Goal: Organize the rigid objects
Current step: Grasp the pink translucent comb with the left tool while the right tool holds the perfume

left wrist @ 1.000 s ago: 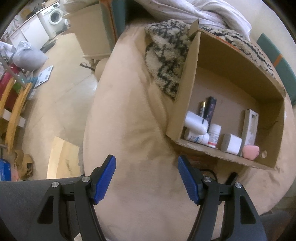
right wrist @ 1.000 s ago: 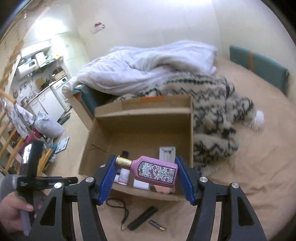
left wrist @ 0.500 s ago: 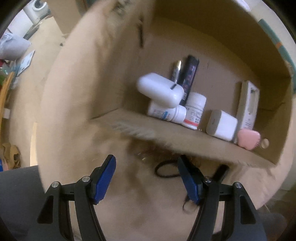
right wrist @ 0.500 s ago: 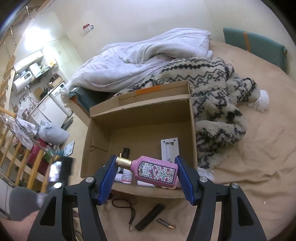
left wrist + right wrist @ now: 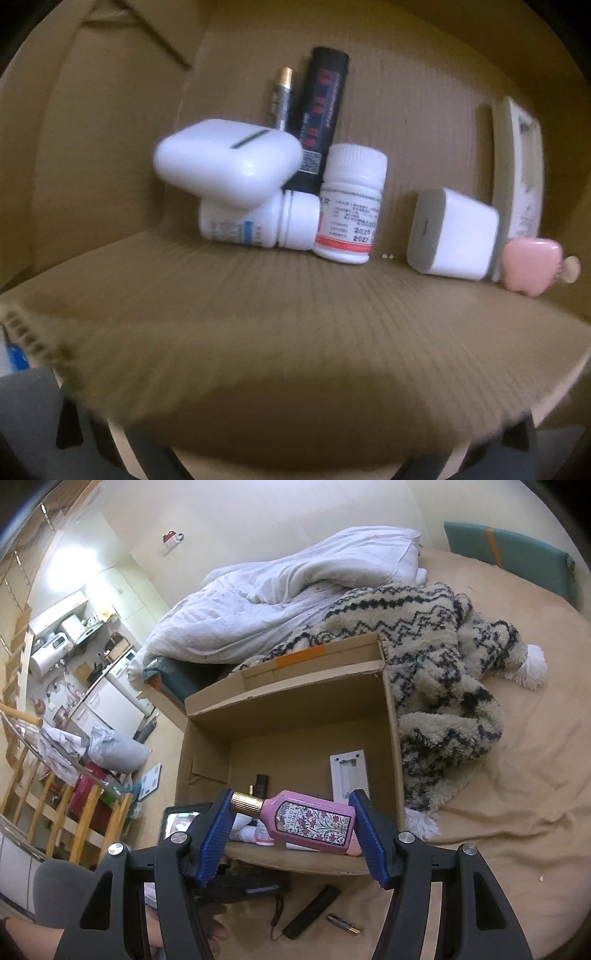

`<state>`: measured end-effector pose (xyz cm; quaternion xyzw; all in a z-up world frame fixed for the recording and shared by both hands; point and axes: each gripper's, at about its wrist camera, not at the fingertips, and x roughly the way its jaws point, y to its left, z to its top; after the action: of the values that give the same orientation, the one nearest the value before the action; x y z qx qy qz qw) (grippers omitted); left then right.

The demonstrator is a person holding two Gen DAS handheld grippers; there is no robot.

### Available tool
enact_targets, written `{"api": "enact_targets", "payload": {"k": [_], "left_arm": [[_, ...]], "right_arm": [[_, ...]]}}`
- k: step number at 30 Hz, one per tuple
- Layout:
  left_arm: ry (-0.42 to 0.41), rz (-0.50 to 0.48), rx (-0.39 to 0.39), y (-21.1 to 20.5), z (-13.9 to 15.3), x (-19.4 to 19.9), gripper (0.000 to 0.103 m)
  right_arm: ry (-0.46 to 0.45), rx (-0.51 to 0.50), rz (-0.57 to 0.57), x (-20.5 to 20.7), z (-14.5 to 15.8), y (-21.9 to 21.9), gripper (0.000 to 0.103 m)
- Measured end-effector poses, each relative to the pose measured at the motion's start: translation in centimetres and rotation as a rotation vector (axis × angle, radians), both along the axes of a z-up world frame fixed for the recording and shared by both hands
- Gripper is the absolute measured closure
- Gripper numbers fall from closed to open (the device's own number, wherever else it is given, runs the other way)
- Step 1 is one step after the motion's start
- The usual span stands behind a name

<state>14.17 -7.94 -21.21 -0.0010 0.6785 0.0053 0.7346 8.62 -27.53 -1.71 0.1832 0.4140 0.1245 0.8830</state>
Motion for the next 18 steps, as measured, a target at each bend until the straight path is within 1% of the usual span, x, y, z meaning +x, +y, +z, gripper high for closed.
{"api": "enact_targets", "payload": {"k": [4,7,10,13,14,15,16,18], "left_arm": [[0.004,0.024,0.047,-0.8,-0.6,0.6,0.0],[0.01,0.055,0.065,-1.5,-0.6,1.3,0.0],[0.008,0.064,0.063,-1.7,-0.6,1.9,0.0],[-0.001,0.044,0.056,-1.6,-0.5,2.3,0.001],[-0.005,0.034,0.055,-1.7,-0.5,2.2,0.003],[-0.012,0.021,0.054,-1.6,-0.2,3.3,0.008],[-0.014,0.01,0.062,-1.8,-0.1,3.2,0.01],[-0.018,-0.01,0.072,-2.1,0.2,3.2,0.01]], "right_arm": [[0.01,-0.009,0.011,0.1,-0.2,0.4,0.037],[0.019,-0.011,0.013,0.2,-0.4,0.5,0.037],[0.021,-0.016,0.014,0.3,-0.5,0.6,0.037],[0.023,-0.024,0.015,0.3,-0.6,0.7,0.037],[0.024,-0.025,0.014,0.3,-0.6,0.6,0.037],[0.026,-0.027,0.013,0.3,-0.7,0.6,0.037],[0.027,-0.027,0.012,0.3,-0.7,0.6,0.037],[0.029,-0.027,0.009,0.4,-0.7,0.5,0.037]]}}
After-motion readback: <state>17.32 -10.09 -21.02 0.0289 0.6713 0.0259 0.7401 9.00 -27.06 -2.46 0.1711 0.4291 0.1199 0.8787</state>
